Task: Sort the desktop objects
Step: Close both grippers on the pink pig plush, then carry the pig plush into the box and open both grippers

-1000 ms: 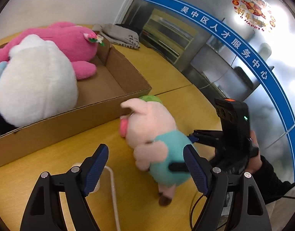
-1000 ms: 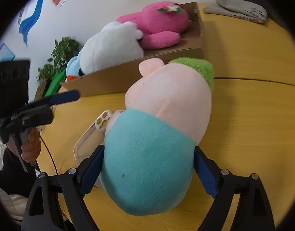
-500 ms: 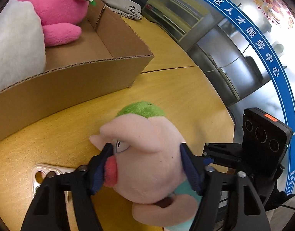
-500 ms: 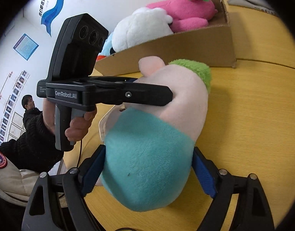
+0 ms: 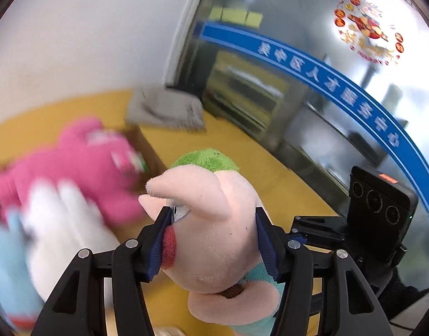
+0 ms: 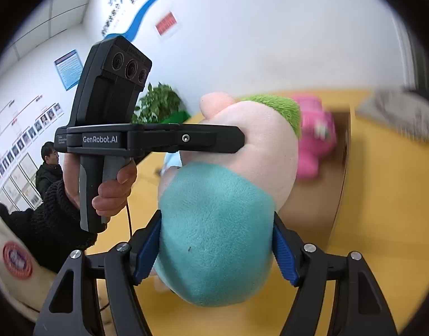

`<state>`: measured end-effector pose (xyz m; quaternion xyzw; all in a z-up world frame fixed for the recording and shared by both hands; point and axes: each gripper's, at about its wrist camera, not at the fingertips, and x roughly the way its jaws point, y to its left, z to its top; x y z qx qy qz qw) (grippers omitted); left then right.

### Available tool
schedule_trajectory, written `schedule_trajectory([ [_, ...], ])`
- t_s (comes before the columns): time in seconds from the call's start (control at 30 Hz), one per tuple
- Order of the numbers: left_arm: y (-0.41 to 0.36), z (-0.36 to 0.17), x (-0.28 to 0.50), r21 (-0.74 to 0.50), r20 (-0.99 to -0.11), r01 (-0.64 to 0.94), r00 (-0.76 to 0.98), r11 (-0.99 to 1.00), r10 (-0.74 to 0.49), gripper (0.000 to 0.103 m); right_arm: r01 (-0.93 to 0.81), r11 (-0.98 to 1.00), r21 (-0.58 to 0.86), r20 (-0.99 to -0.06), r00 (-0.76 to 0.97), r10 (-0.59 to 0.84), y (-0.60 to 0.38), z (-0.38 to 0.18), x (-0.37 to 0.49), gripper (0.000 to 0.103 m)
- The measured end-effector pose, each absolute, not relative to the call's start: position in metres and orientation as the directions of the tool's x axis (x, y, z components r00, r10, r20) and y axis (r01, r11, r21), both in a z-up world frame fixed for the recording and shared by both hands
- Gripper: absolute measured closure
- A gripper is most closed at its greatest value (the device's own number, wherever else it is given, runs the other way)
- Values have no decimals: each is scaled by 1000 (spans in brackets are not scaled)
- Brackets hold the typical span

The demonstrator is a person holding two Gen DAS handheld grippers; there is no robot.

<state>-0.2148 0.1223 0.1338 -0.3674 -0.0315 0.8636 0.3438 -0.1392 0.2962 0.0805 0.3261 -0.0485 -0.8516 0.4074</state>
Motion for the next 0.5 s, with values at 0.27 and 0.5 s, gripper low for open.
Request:
schedule_trajectory([
  [0.27,126,52,-341,-282,-751,-484,-426,-828,505,40,659,-670,342,-617,-381,-689,278,21,-269,32],
  [0.5,144,15,-342,-248,-800,-497,-378,-831,465,33,605,-765,220,-803,-333,-494,245,-24,-273,21],
])
